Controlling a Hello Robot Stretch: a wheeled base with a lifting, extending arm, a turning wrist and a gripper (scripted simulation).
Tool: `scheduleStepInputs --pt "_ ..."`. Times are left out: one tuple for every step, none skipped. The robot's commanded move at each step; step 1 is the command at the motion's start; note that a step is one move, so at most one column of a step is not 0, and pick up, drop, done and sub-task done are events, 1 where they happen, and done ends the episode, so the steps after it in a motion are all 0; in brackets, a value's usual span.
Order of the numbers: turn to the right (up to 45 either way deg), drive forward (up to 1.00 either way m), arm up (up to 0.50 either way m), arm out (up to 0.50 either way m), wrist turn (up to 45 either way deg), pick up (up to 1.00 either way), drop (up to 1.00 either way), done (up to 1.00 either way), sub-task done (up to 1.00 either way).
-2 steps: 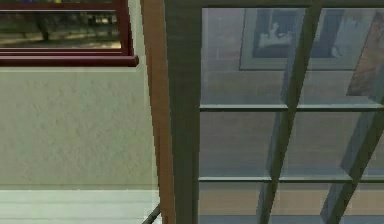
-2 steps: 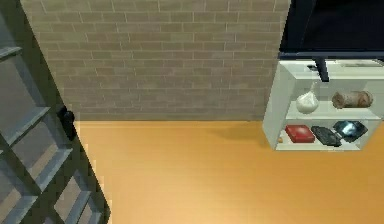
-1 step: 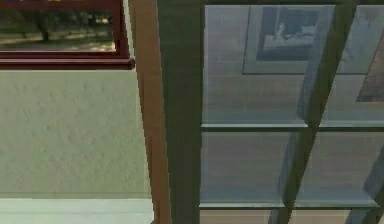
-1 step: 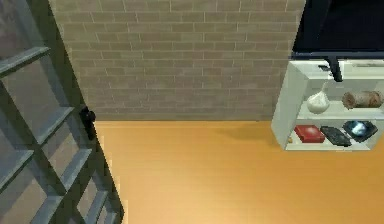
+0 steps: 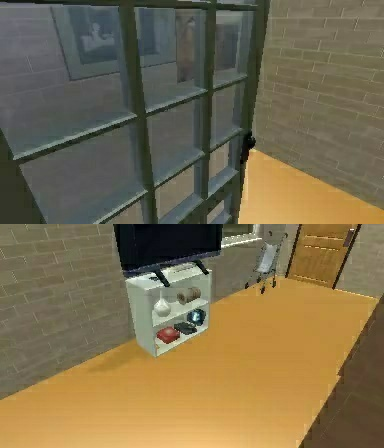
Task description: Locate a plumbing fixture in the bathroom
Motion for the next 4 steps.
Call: scheduleStepInputs --pt "45.0 0.0 0.0 0.0 0.0 0.0 0.0 0.0 0.0" --pt "27.0 0.0 0.0 0.0 0.0 0.0 0.0 0.0 0.0" --pt "0.0 0.35 0.0 0.0 0.0 0.0 0.0 0.0 0.0" --pt "-18.0 0.0 0.0 0.0 0.0 0.0 0.0 0.0 0.0"
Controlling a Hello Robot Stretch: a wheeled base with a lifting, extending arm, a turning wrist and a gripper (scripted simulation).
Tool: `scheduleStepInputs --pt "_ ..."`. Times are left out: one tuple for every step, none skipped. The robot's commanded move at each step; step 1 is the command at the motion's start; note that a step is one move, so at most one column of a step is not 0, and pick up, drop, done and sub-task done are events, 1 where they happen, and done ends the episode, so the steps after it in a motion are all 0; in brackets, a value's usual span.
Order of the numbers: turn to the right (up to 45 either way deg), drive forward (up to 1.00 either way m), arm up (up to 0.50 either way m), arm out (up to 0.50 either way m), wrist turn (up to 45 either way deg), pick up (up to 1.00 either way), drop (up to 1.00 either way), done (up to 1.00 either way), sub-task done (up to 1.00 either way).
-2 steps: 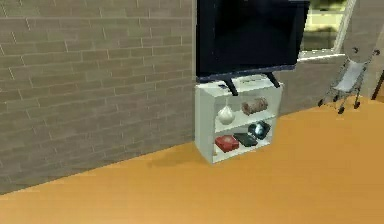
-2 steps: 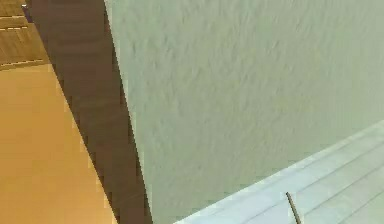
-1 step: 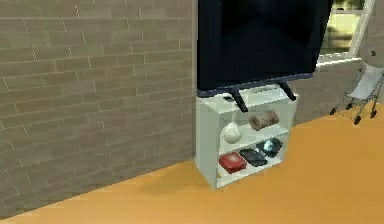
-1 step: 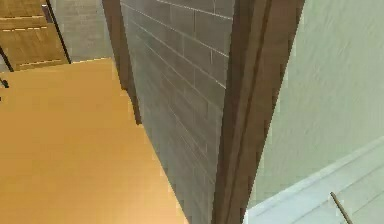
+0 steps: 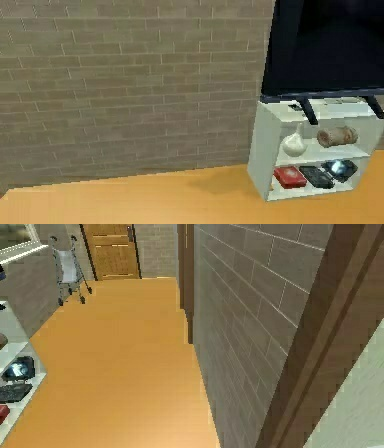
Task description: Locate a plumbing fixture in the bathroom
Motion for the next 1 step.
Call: scheduleStepInputs --pt "0.0 0.2 0.0 0.0 0.0 0.0 0.0 0.0 0.0"
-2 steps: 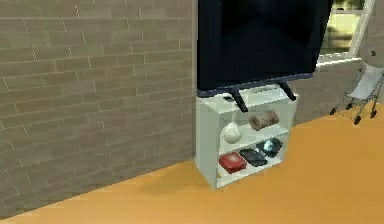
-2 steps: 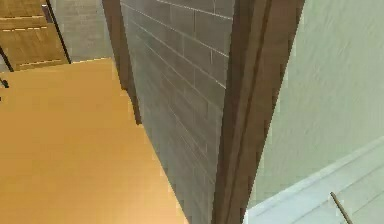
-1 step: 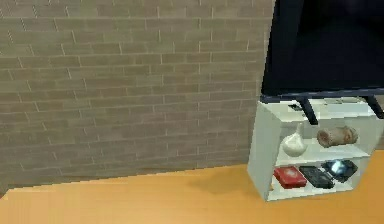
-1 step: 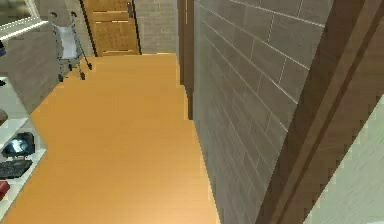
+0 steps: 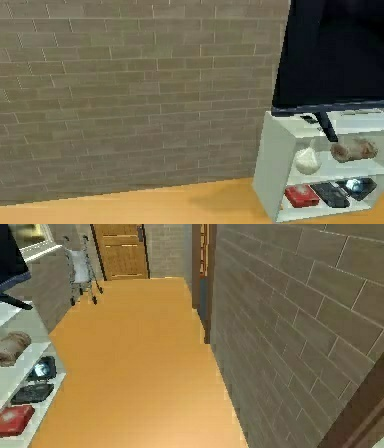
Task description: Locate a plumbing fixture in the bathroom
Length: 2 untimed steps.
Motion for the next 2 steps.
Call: scheduleStepInputs --pt "45.0 0.0 0.0 0.0 0.0 0.0 0.0 0.0 0.0" --pt "36.0 0.0 0.0 0.0 0.0 0.0 0.0 0.0 0.0"
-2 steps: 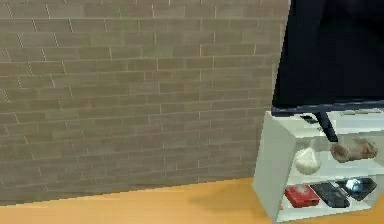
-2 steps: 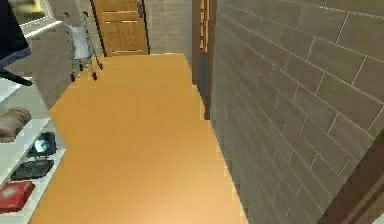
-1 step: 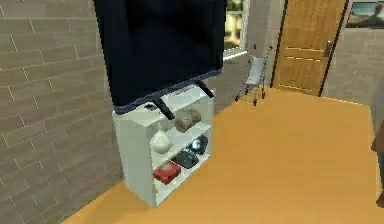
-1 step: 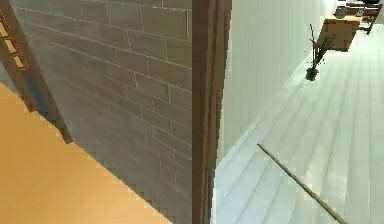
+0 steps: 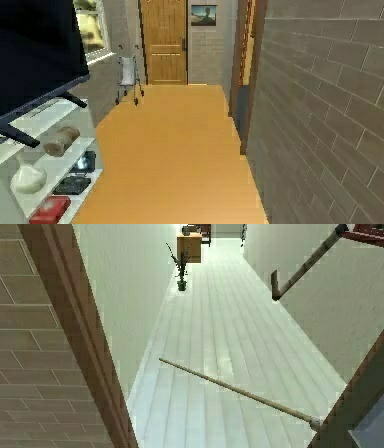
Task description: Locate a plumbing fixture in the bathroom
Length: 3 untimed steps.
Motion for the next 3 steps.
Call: scheduleStepInputs --pt "0.0 1.0 0.0 0.0 0.0 0.0 0.0 0.0 0.0" --pt "3.0 0.0 0.0 0.0 0.0 0.0 0.0 0.0 0.0" --pt "0.0 1.0 0.0 0.0 0.0 0.0 0.0 0.0 0.0"
